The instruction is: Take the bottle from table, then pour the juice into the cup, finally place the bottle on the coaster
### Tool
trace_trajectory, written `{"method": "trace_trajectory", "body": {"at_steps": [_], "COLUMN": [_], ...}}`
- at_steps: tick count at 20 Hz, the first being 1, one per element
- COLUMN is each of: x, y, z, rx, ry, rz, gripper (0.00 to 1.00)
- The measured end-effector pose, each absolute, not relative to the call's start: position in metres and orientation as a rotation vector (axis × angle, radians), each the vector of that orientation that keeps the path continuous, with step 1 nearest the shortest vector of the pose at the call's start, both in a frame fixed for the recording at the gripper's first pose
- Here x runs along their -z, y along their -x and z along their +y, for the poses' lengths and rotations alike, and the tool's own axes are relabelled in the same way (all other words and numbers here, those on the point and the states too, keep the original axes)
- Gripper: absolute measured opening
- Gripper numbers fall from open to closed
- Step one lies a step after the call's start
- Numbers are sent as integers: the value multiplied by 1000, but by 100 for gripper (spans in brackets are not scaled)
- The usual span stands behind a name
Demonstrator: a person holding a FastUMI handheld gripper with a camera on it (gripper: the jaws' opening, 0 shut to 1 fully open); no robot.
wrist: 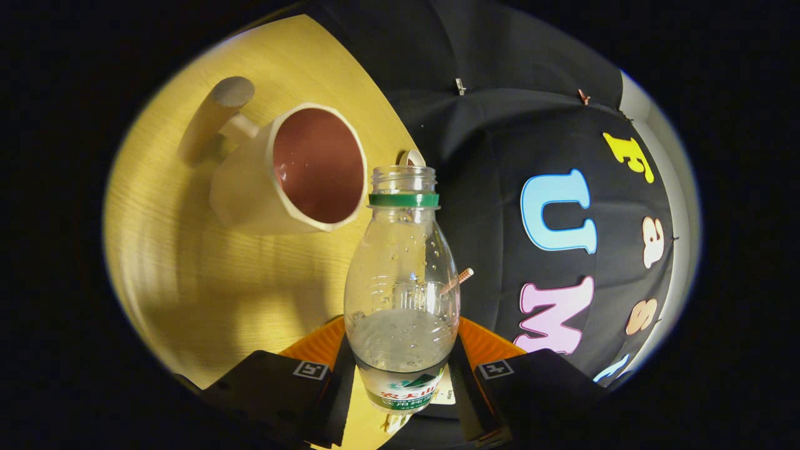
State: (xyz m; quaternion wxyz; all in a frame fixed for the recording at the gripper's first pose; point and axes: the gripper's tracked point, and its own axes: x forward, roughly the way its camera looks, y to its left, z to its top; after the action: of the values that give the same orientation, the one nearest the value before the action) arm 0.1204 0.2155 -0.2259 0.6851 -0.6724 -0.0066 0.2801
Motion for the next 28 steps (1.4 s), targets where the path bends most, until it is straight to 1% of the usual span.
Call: {"method": "trace_trajectory", "body": {"at_steps": [3, 16, 23, 28], "x": [224, 207, 196, 195], "y": [-125, -121, -121, -127], "z": [214, 226, 222, 223], "rx": [-626, -677, -672, -665], "ry": [1556, 1728, 1821, 1846], "rz": [-11, -111, -166, -167], "gripper": [71, 71, 71, 71]}}
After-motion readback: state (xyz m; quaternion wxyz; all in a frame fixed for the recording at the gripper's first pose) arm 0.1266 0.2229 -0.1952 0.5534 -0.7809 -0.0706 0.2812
